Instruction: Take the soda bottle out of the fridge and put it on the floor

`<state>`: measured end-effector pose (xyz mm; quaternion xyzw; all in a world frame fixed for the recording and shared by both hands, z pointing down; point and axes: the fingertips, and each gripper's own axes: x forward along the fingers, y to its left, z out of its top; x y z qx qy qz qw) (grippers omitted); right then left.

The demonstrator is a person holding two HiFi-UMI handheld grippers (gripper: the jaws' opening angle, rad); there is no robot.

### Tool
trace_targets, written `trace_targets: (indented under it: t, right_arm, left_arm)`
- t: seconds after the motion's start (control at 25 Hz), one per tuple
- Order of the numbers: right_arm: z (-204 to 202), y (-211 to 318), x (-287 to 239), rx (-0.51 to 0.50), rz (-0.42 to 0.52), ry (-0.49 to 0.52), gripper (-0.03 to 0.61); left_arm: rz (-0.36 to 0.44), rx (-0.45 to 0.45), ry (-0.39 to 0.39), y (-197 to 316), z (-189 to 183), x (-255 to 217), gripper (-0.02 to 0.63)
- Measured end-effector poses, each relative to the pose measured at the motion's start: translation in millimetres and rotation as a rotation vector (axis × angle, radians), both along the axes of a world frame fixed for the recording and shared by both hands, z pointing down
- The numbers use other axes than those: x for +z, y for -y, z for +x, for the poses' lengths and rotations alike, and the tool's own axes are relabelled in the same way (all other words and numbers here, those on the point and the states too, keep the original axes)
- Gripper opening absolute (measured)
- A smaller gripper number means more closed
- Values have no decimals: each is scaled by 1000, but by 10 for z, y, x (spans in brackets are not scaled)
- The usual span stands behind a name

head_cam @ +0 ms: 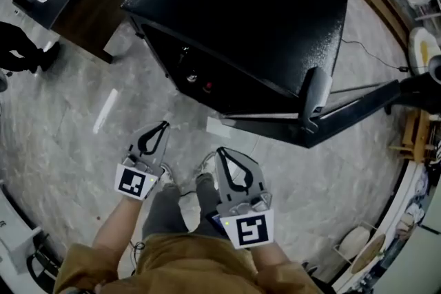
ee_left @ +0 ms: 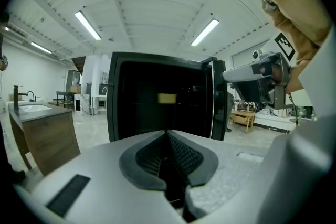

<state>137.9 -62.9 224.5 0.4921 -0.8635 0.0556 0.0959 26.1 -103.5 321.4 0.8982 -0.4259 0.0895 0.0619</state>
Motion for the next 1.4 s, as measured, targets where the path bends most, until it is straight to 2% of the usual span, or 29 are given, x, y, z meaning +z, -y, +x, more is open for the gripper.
trace_targets:
  t: [0.2,0.44,0.76,1.04,1.4]
  right_arm:
    - [-100,35,542,0,-53,-16,2]
    - [-140,153,926,9,-59,-18,2]
    - [-120,215,1471,-19,-66,-7,2]
    - [-75,224,1950,-14,-70,-6,2]
    - [37,262,2733,-26,-67,-66,2]
  left_arm:
    - [8,23,3,157,33,459,3]
    - [8,66,17,279,204,949,23]
    - [-10,64,21,483,403,1570,53]
    - [35,106,70,671,525,2112,83]
    - [68,158,70,915,726,2971,110]
